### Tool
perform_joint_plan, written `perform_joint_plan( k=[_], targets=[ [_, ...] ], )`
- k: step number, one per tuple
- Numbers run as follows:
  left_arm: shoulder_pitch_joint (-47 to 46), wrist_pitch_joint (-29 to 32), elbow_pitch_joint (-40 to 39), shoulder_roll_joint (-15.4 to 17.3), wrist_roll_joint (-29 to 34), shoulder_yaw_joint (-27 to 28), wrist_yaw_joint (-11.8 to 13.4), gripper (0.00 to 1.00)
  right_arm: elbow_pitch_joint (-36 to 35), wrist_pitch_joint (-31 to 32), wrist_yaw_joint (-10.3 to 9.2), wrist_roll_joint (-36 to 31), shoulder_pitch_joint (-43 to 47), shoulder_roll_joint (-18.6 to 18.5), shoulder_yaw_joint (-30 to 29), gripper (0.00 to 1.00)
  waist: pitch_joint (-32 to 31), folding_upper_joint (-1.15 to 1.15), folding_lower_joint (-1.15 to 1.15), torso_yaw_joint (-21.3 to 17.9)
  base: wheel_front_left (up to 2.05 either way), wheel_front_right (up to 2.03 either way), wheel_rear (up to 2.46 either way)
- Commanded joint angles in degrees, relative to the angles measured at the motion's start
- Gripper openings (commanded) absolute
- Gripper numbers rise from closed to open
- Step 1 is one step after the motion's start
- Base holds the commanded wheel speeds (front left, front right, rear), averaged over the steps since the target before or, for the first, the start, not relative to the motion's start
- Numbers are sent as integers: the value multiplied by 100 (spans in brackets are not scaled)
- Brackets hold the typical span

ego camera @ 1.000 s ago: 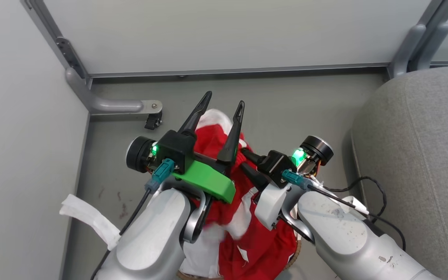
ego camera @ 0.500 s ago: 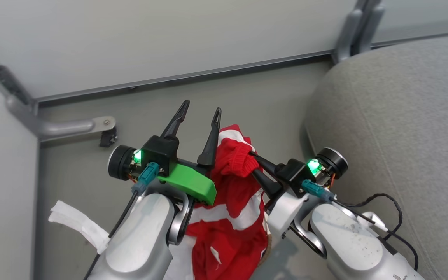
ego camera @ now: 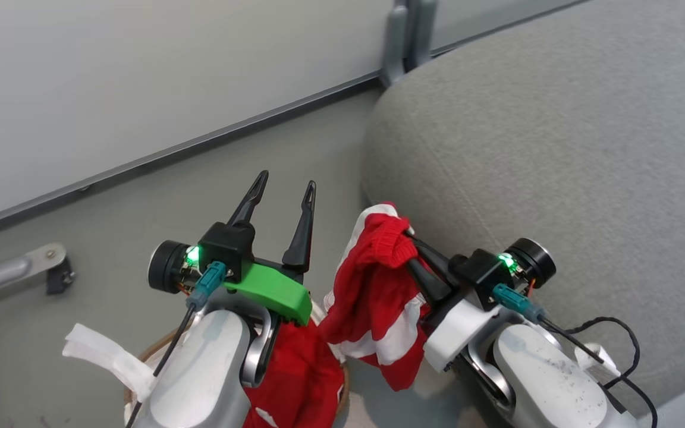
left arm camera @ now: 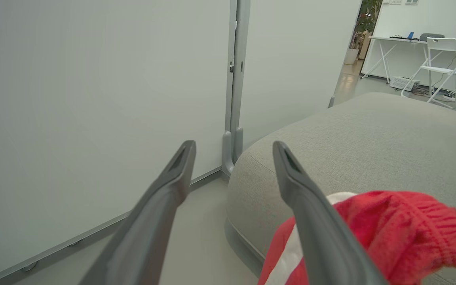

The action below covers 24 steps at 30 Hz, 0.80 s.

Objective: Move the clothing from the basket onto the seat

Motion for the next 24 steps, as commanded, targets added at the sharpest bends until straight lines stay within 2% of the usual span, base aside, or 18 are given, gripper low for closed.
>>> perform_joint_plan(
  k=[1, 4, 14, 19, 24],
  targets=[
    [115, 2, 8, 23, 61, 54, -9, 100, -91, -13, -8, -21, 136, -11, -88, 0, -74, 0, 0, -656, 0, 0, 0],
    [176, 2, 19, 24, 101, 116, -32, 100, -172, -14, -8, -39, 216, -35, -178, 0, -90, 0, 0, -896, 0, 0, 0],
    [5, 2, 91, 28, 157, -21, -134, 100, -551, -14, -8, -229, 290, -208, -840, 0, 165, 0, 0, -987, 0, 0, 0],
    [-16, 2, 105, 39, 288, 51, -171, 100, -595, -14, -8, -335, -248, -422, -1053, 0, 395, 0, 0, -992, 0, 0, 0],
    [-93, 2, 62, 95, 474, 83, -260, 100, -440, -14, -8, -509, -1258, -917, -1257, 0, 780, 0, 0, -868, 0, 0, 0]
  ],
)
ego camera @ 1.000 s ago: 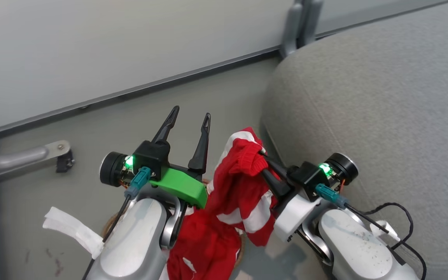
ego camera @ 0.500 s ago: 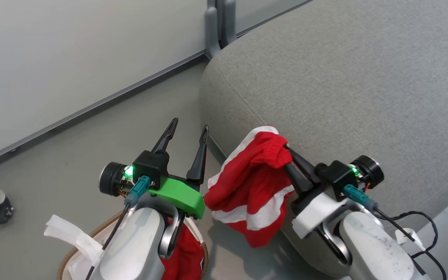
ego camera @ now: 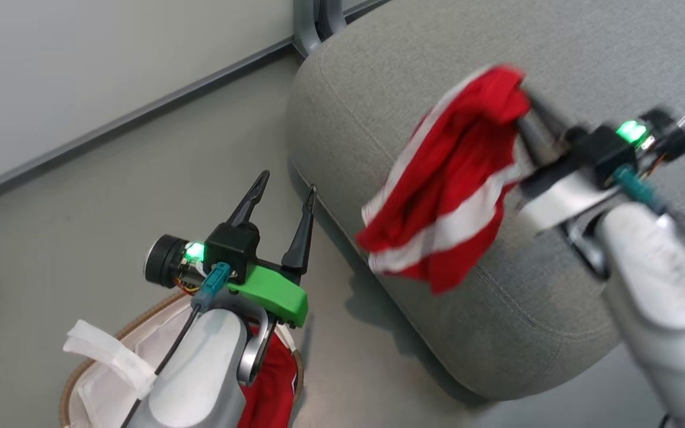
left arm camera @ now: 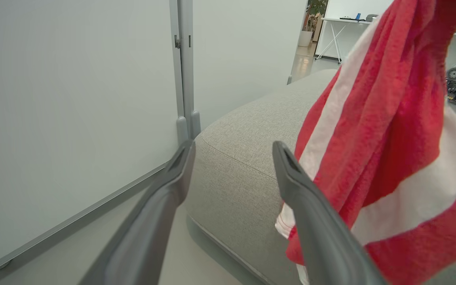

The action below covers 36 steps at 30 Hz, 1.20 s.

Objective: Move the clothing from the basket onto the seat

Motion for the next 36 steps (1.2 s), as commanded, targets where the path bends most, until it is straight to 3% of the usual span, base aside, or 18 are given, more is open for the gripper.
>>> perform_joint_plan(
  k=[1, 8, 17, 27, 36],
  targets=[
    [-112, 3, -16, 74, 79, 5, -54, 100, 55, -14, -8, -68, -304, -114, -103, 0, 304, 0, 0, 135, 0, 0, 0],
    [-372, 3, -48, 126, 249, -96, -184, 100, 395, -14, -8, -279, -1636, -733, -659, 0, 937, 0, 0, 469, 0, 0, 0],
    [-811, 3, -129, 252, 425, -244, -289, 100, 952, -13, -8, -674, -2525, -1092, -1565, 0, 1749, 0, 0, 858, 0, 0, 0],
    [-1168, 3, -201, 388, 504, -322, -335, 100, 1503, -12, -8, -1083, -2195, -823, -2727, 0, 2416, 0, 0, 1102, 0, 0, 0],
    [-1169, 3, -153, 430, 461, -368, -330, 100, 1841, -13, -8, -1270, -1431, -298, -3557, 0, 2486, 0, 0, 1127, 0, 0, 0]
  ],
)
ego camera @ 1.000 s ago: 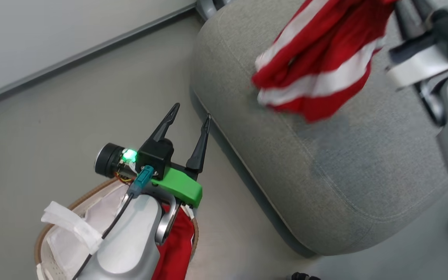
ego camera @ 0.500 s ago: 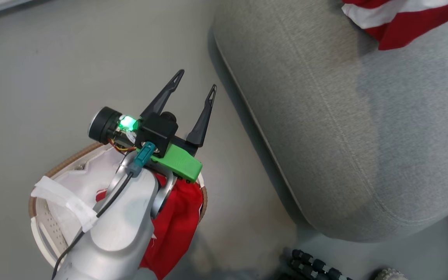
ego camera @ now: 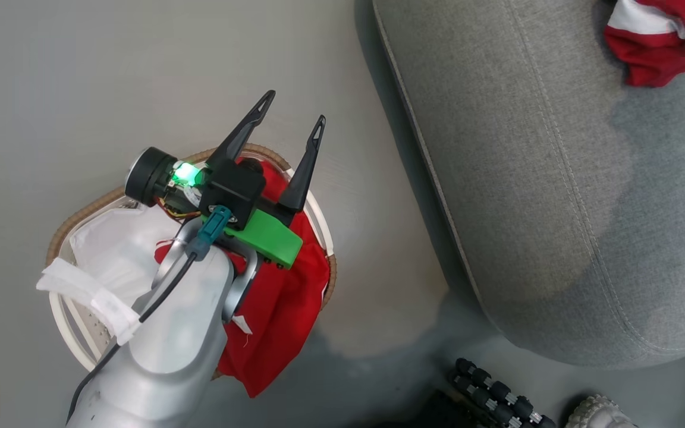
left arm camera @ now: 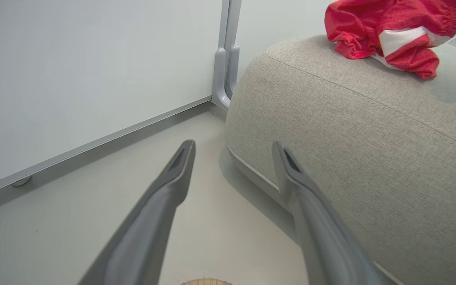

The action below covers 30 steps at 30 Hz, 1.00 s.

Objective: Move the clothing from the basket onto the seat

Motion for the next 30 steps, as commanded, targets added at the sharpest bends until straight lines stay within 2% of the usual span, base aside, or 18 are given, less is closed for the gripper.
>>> perform_joint_plan(
  k=[1, 4, 5, 6, 7, 8, 21, 30],
  targets=[
    [-58, 3, 23, 38, -13, 0, -11, 100, 37, -12, -8, -12, 195, 72, -146, 0, -41, -1, -1, 7, 0, 0, 0],
    [-4, 3, 55, 13, -49, 17, 10, 100, 62, -12, -8, -19, 495, 236, -361, 0, -154, -1, -1, -23, 0, 0, 0],
    [29, 3, 58, 5, -55, 20, 18, 100, 57, -12, -8, -26, 615, 297, -392, 13, -211, -1, -1, -38, 0, 0, 0],
    [59, 3, 64, -4, -69, 23, 22, 100, 35, -12, -8, -8, 715, 329, -431, 19, -250, -1, -1, -47, 0, 0, 0],
    [93, 3, 77, -11, -79, 30, 25, 100, 6, -12, -8, 11, 838, 371, -457, 57, -309, -1, -1, -63, 0, 0, 0],
    [111, 3, 84, -20, -90, 38, 27, 100, -18, -12, -8, 40, 932, 408, -472, 100, -352, -1, -1, -73, 0, 0, 0],
    [538, 3, 77, -151, -266, 382, 183, 100, -541, -12, -8, 410, 2100, 560, -319, 100, -1147, -1, -1, 53, 0, 0, 0],
    [950, 3, -4, -221, -266, 873, 305, 100, -1217, -11, -8, 723, 2229, 654, 276, 100, -1681, -1, -1, 547, 0, 0, 0]
  ],
)
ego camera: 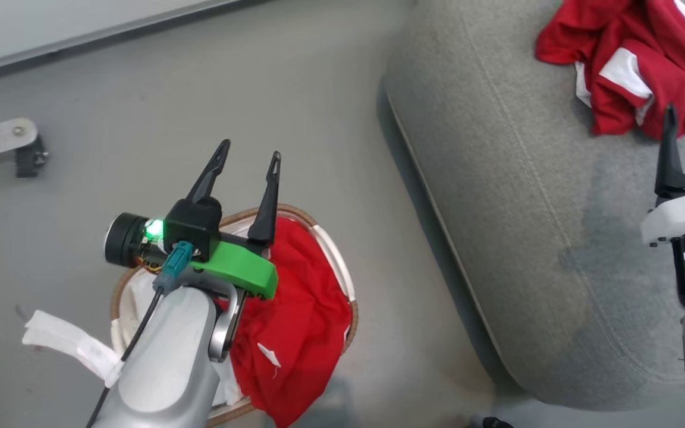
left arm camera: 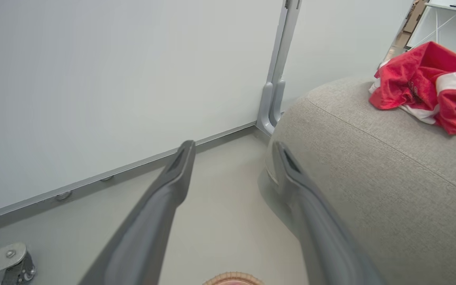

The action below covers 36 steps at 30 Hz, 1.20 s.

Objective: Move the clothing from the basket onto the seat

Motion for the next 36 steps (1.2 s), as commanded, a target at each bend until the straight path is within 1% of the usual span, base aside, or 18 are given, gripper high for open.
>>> perform_joint_plan(
  k=[1, 8, 16, 25, 31, 36],
  targets=[
    [117, 3, -32, 6, 23, 85, 43, 100, -79, -11, -8, 79, 48, 19, 90, 100, -296, 0, 0, 372, 0, 0, 0],
    [405, 3, -64, -59, 75, 538, 65, 100, -176, -11, -8, 267, 49, 114, 449, 100, -635, 0, 0, 973, 0, 0, 0],
    [736, 3, -15, -94, 153, 1139, 115, 100, -89, -11, -8, 393, 151, 281, 849, 100, -941, 0, 0, 1385, 0, 0, 0],
    [1212, 3, 29, -136, 265, 1678, 147, 100, -89, -11, -8, 467, 538, 455, 1072, 100, -1443, 0, 0, 1585, 0, 0, 0],
    [1638, 3, 23, -166, 287, 1917, 185, 100, -77, -11, -8, 510, 968, 527, 1150, 100, -1819, 0, 0, 1602, 0, 0, 0],
    [2003, 3, -98, -177, 222, 2056, 214, 100, -109, -11, -8, 536, 1314, 582, 1176, 100, -2011, 0, 0, 1608, 0, 0, 0]
  ],
)
